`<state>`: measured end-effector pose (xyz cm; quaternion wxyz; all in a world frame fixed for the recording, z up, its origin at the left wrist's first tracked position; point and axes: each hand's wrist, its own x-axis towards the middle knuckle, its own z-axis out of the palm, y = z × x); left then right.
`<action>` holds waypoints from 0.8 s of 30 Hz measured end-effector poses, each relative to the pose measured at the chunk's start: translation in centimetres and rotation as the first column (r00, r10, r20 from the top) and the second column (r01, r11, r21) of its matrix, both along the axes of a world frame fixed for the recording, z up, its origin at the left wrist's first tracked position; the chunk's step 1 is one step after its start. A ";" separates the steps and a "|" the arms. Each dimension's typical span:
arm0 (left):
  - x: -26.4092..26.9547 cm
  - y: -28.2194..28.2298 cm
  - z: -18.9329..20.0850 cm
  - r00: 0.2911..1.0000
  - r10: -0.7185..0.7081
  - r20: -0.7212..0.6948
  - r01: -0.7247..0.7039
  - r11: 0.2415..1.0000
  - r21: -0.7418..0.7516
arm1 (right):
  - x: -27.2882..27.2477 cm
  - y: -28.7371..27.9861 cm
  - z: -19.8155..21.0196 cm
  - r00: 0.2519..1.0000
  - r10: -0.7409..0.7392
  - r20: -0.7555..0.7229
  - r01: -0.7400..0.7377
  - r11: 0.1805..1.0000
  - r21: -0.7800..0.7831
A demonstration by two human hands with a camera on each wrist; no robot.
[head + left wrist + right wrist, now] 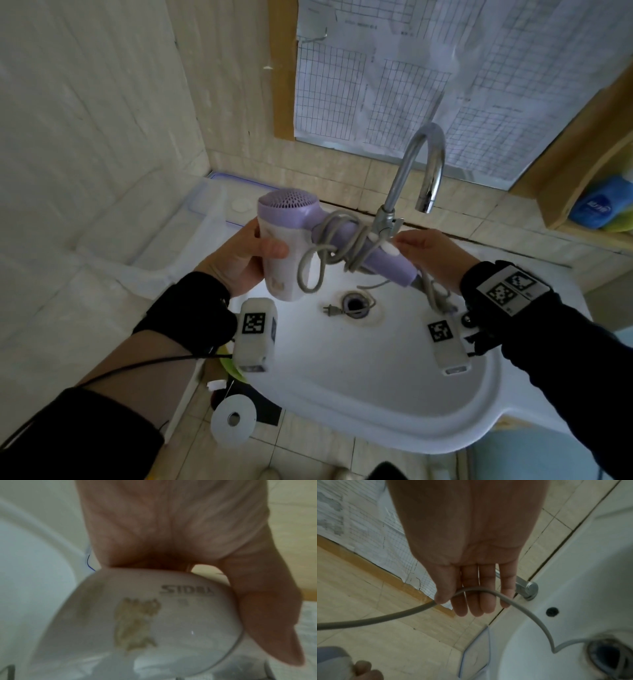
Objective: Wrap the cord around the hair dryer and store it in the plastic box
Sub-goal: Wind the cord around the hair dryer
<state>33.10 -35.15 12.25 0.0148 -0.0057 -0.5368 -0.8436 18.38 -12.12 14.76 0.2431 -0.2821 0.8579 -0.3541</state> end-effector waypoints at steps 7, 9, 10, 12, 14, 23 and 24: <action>-1.2 1.6 0.4 0.987 0.155 -0.039 -0.145 0.971 0.190 | 2.5 -2.0 -2.1 0.964 -0.029 0.264 0.083 0.977 -0.195; -1.7 1.7 1.0 0.978 0.203 -0.043 -0.188 0.956 0.226 | 3.4 -2.7 -2.7 0.962 -0.019 0.273 0.071 0.981 -0.182; -1.9 1.7 1.3 0.970 0.239 -0.054 -0.222 0.950 0.219 | 3.7 -3.1 -3.1 0.966 -0.017 0.259 0.060 0.985 -0.159; -2.4 1.5 1.9 0.939 0.335 -0.073 -0.323 0.936 0.138 | 4.4 -3.9 -3.4 0.984 0.006 0.181 0.005 0.998 -0.056; -2.7 1.4 2.2 0.901 0.428 -0.071 -0.428 0.904 0.018 | 5.2 -4.4 -3.4 0.992 0.065 0.107 -0.071 0.996 0.056; -1.8 0.0 0.6 0.747 0.630 -0.211 -0.625 0.558 -0.545 | 7.0 -4.0 -1.5 0.940 0.329 -0.091 -0.295 0.917 0.270; -1.6 -0.1 0.2 0.750 0.622 -0.223 -0.610 0.521 -0.598 | 7.0 -3.8 -1.2 0.935 0.335 -0.114 -0.293 0.915 0.279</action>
